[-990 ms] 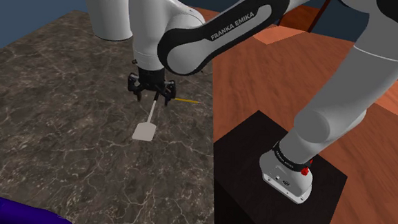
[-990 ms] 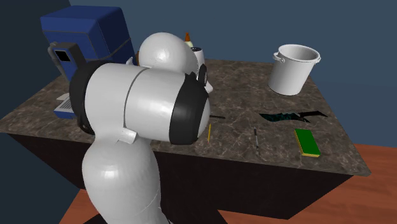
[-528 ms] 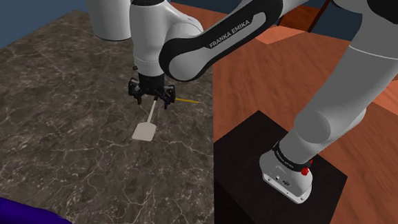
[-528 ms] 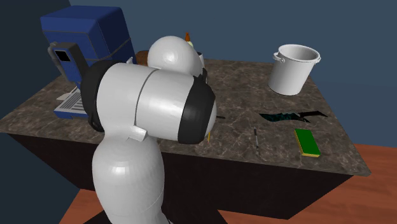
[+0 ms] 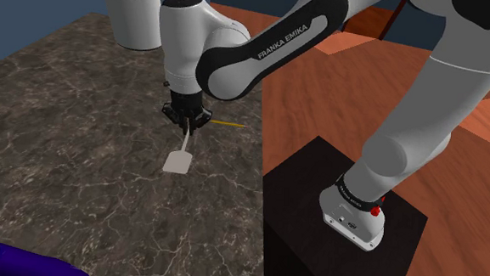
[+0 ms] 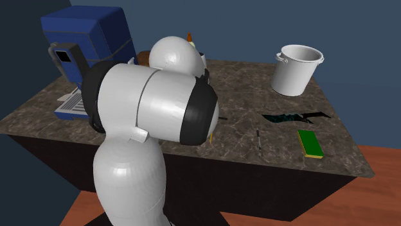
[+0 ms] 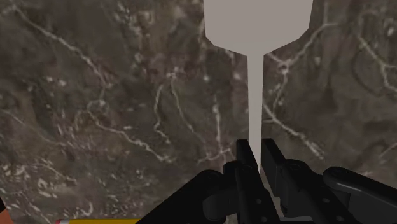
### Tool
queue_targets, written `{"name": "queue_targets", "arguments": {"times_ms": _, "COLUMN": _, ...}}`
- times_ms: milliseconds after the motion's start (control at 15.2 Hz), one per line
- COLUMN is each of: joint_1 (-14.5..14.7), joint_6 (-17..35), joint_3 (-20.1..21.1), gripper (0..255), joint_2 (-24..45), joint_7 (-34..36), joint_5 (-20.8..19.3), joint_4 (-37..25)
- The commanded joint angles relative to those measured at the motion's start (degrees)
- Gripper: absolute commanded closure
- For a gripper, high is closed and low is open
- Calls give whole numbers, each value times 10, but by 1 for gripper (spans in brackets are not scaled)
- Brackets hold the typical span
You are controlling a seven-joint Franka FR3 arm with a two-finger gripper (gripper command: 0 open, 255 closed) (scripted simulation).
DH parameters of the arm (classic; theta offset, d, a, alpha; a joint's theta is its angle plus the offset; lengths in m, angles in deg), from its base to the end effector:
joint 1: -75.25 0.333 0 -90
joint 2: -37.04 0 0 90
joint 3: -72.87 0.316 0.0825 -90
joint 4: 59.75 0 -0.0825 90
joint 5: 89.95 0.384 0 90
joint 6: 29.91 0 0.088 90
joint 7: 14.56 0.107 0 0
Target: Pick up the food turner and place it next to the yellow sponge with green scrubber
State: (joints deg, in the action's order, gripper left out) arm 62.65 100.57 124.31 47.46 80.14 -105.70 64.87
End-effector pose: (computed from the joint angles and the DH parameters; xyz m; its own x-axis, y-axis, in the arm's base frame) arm 0.4348 0.3348 0.3386 0.6929 -0.7180 0.0664 -0.7196 -0.6944 -0.0005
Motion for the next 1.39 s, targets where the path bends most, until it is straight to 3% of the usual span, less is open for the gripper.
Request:
{"name": "queue_targets", "arguments": {"times_ms": 0, "joint_1": 0, "joint_6": 0, "joint_3": 0, "gripper": 255, "joint_2": 0, "joint_7": 0, "joint_5": 0, "joint_4": 0}}
{"name": "queue_targets", "arguments": {"times_ms": 264, "joint_1": 0, "joint_6": 0, "joint_3": 0, "gripper": 255, "joint_2": 0, "joint_7": 0, "joint_5": 0, "joint_4": 0}}
{"name": "queue_targets", "arguments": {"times_ms": 1320, "joint_1": -26, "joint_6": -104, "joint_3": 19, "gripper": 255, "joint_2": -95, "joint_7": -79, "joint_5": 105, "joint_4": -55}}
